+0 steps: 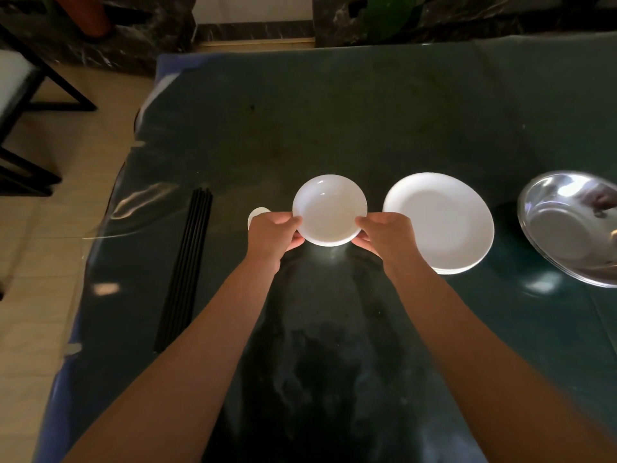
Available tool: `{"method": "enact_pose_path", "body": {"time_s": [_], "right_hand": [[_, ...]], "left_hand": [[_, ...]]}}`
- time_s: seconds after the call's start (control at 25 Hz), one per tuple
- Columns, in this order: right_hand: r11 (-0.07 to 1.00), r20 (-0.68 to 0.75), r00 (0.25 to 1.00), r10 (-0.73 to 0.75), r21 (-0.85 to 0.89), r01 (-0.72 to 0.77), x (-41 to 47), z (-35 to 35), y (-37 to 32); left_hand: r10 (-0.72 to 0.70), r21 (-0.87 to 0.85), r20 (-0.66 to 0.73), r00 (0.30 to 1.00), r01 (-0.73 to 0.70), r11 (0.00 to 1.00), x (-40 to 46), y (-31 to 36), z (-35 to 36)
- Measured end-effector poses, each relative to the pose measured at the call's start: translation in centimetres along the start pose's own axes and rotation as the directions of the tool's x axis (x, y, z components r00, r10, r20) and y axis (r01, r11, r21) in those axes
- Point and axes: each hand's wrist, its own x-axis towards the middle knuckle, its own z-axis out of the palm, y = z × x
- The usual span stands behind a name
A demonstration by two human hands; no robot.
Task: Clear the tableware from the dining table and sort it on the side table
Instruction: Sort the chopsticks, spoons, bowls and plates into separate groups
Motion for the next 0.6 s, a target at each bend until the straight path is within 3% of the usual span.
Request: {"method": "enact_pose_path", "body": {"time_s": [0.16,0.24,0.28,0.32,0.36,0.4,0.48,0.6], "right_hand": [[0.999,-0.004,1.000,-0.018,-0.035,0.018,-0.7,-0.1,-0.2],[0.984,-0.112,0.991,-0.074,-0.168,0.055,-1.2,-0.8,-0.3],[0.961,-0.213,0.964,-0.161,-0.255,0.105,-1.6,-1.2,-0.7],[0.921,-0.289,0.908,-0.302,-0.335,0.200,-2.1,-1.3,-1.3],[0.861,-0.292,0.842,-0.454,-0.388,0.329,-2.4,-1.0,-2.1],[0.780,-0.216,0.784,-0.582,-0.421,0.463,-2.4,-0.4,-3.0],[0.575,0.092,0.697,-0.711,-0.495,0.652,-1.7,2.4,-4.9],[0.183,0.565,0.602,-0.564,-0.625,0.759,0.4,7.5,-7.4]], "left_hand": [[0.021,0.000,0.008,1.000,-0.021,1.000,-0.1,-0.2,-0.2],[0.121,0.110,-0.021,0.992,-0.118,0.987,-1.1,-0.5,-1.2],[0.249,0.236,-0.043,0.968,-0.232,0.944,-1.9,-1.0,-2.4],[0.414,0.406,-0.028,0.910,-0.368,0.837,-2.8,-1.8,-4.0],[0.554,0.562,0.062,0.830,-0.488,0.668,-3.6,-2.8,-5.7],[0.624,0.665,0.207,0.754,-0.576,0.475,-4.2,-3.8,-7.3],[0.580,0.717,0.480,0.658,-0.675,0.174,-4.8,-5.5,-9.7],[0.475,0.681,0.647,0.596,-0.732,-0.009,-4.3,-6.3,-10.6]]}}
